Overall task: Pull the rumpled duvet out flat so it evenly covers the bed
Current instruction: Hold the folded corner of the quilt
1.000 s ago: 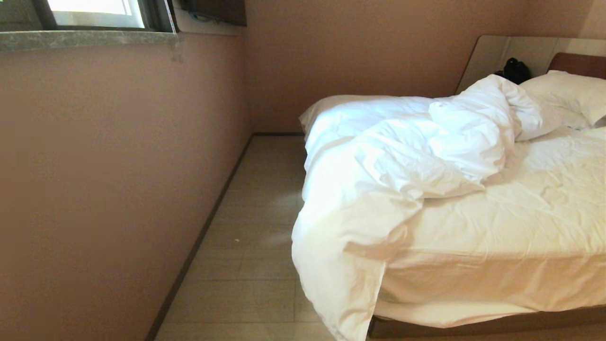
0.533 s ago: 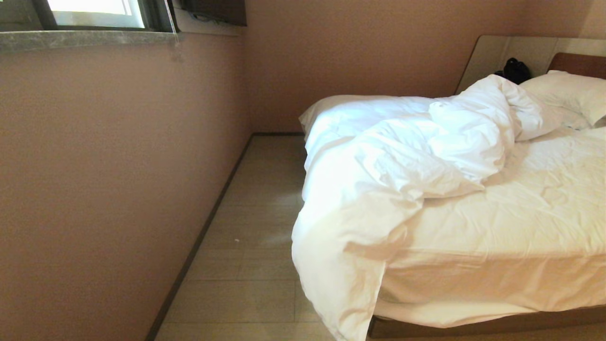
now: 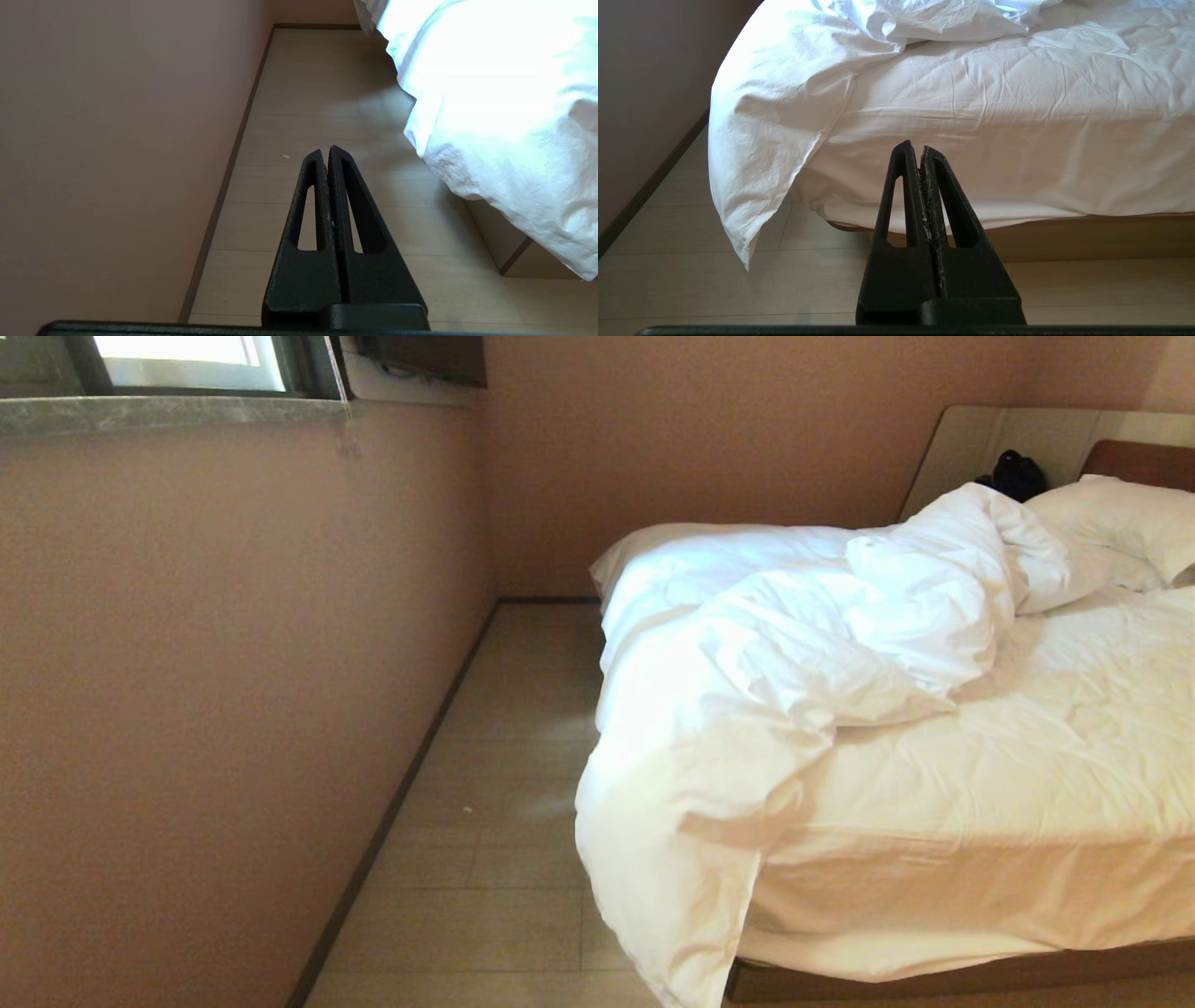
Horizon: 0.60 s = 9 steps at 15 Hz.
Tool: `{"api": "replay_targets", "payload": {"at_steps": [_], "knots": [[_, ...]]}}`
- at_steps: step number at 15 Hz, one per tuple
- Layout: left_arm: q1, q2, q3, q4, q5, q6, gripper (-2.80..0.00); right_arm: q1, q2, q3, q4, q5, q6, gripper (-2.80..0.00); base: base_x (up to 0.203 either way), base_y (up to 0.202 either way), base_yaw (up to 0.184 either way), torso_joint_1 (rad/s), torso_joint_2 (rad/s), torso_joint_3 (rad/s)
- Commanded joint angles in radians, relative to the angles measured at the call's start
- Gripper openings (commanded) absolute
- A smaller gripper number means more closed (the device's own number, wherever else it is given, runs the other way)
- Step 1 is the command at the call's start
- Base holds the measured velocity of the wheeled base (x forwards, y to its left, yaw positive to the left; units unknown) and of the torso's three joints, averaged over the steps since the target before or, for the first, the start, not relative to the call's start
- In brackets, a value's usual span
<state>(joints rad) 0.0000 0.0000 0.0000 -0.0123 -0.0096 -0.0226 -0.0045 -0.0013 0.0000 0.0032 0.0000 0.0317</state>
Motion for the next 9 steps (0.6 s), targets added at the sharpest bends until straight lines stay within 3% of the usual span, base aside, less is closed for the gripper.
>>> {"api": "replay_targets", "payload": {"at_steps": [1, 9], "knots": [[0.0, 0.0, 0.0, 0.0, 0.0, 0.0, -2.8, 0.0, 0.001, 0.0, 0.0, 0.0, 0.001, -2.8, 0.0, 0.0, 0.0, 0.0, 0.0, 0.0], [0.0, 0.0, 0.0, 0.002, -0.001, 0.004, -2.8, 0.0, 0.001, 0.0, 0.0, 0.0, 0.0, -2.8, 0.0, 0.0, 0.0, 0.0, 0.0, 0.0]]}}
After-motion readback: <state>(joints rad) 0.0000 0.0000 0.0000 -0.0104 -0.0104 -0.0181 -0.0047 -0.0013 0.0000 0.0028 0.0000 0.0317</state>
